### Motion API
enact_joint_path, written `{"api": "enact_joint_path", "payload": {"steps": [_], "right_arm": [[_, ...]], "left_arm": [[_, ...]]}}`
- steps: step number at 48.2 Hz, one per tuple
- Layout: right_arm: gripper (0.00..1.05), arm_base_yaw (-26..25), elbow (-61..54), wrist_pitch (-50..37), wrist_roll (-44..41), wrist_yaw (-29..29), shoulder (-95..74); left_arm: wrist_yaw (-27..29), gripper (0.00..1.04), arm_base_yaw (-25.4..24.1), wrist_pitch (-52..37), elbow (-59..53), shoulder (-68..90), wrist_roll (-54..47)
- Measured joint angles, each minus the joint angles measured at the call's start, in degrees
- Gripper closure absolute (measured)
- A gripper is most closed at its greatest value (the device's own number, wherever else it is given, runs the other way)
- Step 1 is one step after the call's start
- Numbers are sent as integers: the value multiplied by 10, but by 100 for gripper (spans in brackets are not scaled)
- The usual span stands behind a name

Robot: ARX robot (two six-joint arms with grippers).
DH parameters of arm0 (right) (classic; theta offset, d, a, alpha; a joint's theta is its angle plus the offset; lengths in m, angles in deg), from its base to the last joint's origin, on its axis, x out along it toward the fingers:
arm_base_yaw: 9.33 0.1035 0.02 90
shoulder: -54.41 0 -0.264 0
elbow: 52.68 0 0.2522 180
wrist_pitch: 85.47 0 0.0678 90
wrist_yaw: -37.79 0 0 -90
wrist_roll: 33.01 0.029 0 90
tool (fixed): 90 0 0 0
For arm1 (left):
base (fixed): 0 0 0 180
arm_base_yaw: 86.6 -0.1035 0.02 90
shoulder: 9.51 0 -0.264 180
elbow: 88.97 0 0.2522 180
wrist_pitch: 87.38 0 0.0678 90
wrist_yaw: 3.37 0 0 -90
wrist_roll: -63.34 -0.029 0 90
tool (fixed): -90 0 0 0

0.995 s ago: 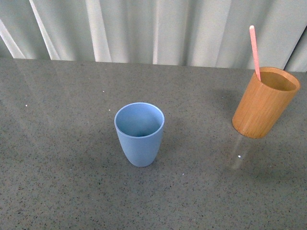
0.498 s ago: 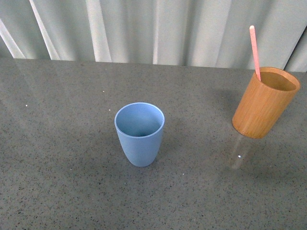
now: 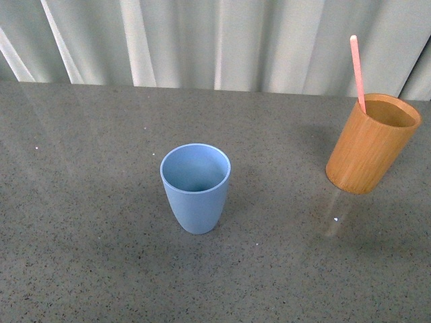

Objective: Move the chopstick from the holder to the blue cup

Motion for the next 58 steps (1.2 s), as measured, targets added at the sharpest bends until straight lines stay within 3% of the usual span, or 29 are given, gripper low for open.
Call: {"api": "enact_joint_path", "payload": {"steps": [15,21,25,28,33,36,42,49,58], "right_arm": [[10,0,0,0,0,0,0],[10,0,0,0,0,0,0],[10,0,0,0,0,0,0],[10,0,0,1,0,-2,-1],[10,10,42,88,-11,-92,-94],[10,-15,52,36,-35,-84,-208],[10,-58,78,-113,-81,-37,-390],[10,-85,134,-356,-173,25,-675],[10,-75,203,-471,-181,72,-873]], "left_arm": [[0,99,0,25,0,-40,1],[0,81,0,25,0,-40,0],[0,61,0,25,0,-40,0],[0,53,0,25,0,-40,0],[0,36,0,25,0,-40,0],[0,22,0,25,0,-41,0],[0,5,0,25,0,-41,0],[0,7,0,25,0,-41,0],[1,7,0,25,0,-41,0]]}}
